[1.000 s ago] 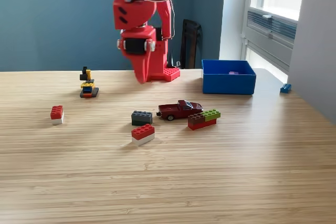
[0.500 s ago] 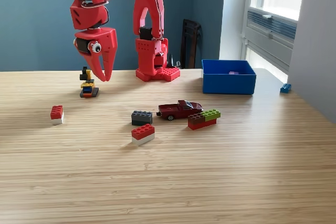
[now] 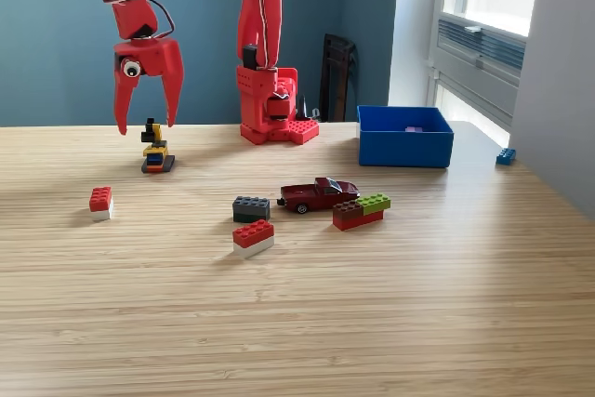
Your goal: Grasp a lego block and put it in the bin.
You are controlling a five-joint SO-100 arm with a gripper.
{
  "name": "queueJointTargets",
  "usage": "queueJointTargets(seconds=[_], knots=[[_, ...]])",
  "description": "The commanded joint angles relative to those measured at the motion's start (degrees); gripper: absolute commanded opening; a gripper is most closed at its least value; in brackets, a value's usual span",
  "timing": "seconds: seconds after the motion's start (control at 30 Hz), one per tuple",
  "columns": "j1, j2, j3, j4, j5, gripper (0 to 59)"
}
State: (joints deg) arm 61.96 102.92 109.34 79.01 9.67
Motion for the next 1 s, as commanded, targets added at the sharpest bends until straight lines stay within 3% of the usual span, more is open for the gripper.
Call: queueJointTargets(seconds=[0.03, 0.37, 1.0], knots=[[2.72, 8.35, 2.55, -0.44, 0.35, 29.3], [5.8, 12.13, 13.01, -9.4, -1.76, 28.7], [5.89, 12.04, 18.81, -23.64, -6.06, 29.8]])
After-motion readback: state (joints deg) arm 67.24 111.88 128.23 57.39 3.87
